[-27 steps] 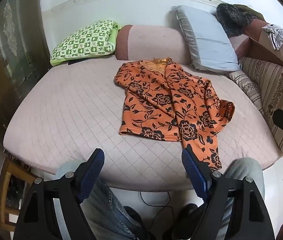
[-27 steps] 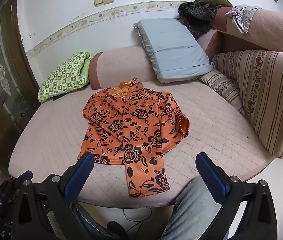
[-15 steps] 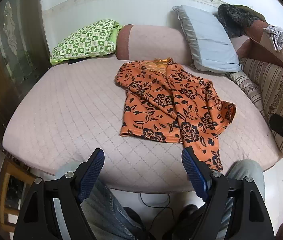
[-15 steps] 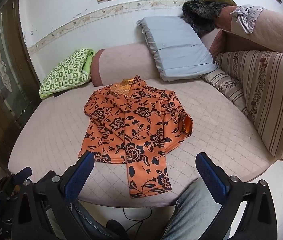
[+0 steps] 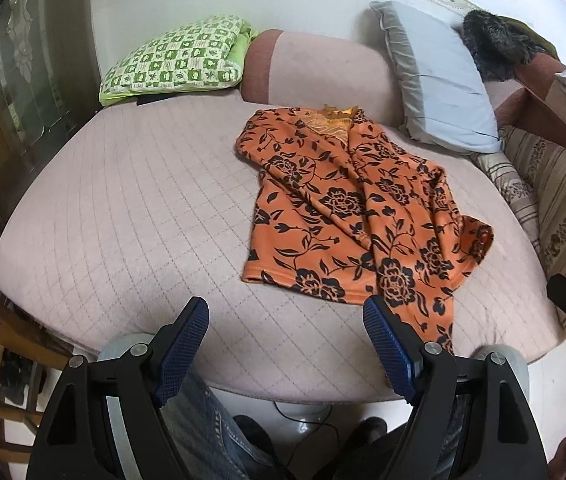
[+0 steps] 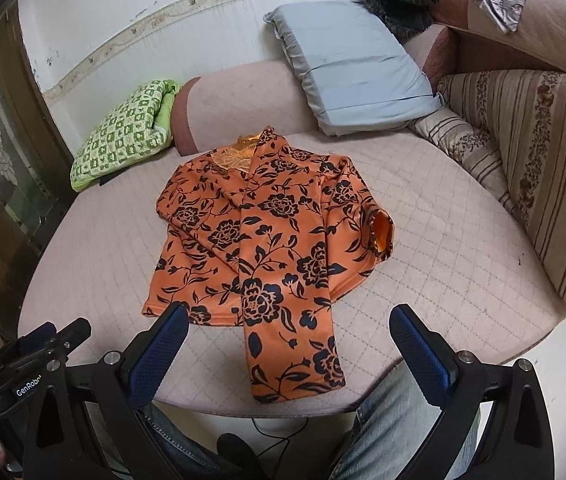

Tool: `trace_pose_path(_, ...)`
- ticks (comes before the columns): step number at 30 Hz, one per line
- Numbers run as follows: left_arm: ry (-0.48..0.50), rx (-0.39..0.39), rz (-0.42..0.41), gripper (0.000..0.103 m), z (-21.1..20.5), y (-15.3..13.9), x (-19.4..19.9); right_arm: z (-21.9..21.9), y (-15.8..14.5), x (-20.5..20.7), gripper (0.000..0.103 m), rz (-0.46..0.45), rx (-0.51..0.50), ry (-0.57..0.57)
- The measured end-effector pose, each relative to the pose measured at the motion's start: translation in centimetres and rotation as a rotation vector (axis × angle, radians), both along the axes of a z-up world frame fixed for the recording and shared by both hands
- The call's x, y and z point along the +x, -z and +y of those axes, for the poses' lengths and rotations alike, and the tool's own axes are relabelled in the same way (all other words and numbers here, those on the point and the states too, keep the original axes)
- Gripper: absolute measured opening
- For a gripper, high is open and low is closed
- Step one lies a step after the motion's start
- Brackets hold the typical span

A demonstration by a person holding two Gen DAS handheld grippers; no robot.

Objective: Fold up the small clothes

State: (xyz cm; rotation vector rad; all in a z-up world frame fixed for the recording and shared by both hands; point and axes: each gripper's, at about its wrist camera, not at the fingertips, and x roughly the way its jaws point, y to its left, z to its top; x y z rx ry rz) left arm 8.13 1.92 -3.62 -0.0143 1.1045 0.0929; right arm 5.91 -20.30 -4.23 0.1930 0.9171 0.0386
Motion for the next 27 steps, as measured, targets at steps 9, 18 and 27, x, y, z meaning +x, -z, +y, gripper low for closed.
trace_pose_path(9, -0.001, -0.164, -0.049, 0.079, 0.4, 4.7, 8.5, 2.3, 5.3, 6.5, 0.097, 0.075, 0.007, -0.092)
trace_pose_path(18, -0.001, -0.354, 0.066, 0.062, 2.2, 13.4, 24.6, 6.5, 15.8, 15.4, 0.074, 0.234, 0.013, -0.201)
trace_pose_path(27, 0.021, -0.420, 0.117, 0.060, -0.2, 19.8, 32.6, 7.3, 19.4, 17.1, 0.011, 0.273, -0.118, -0.220)
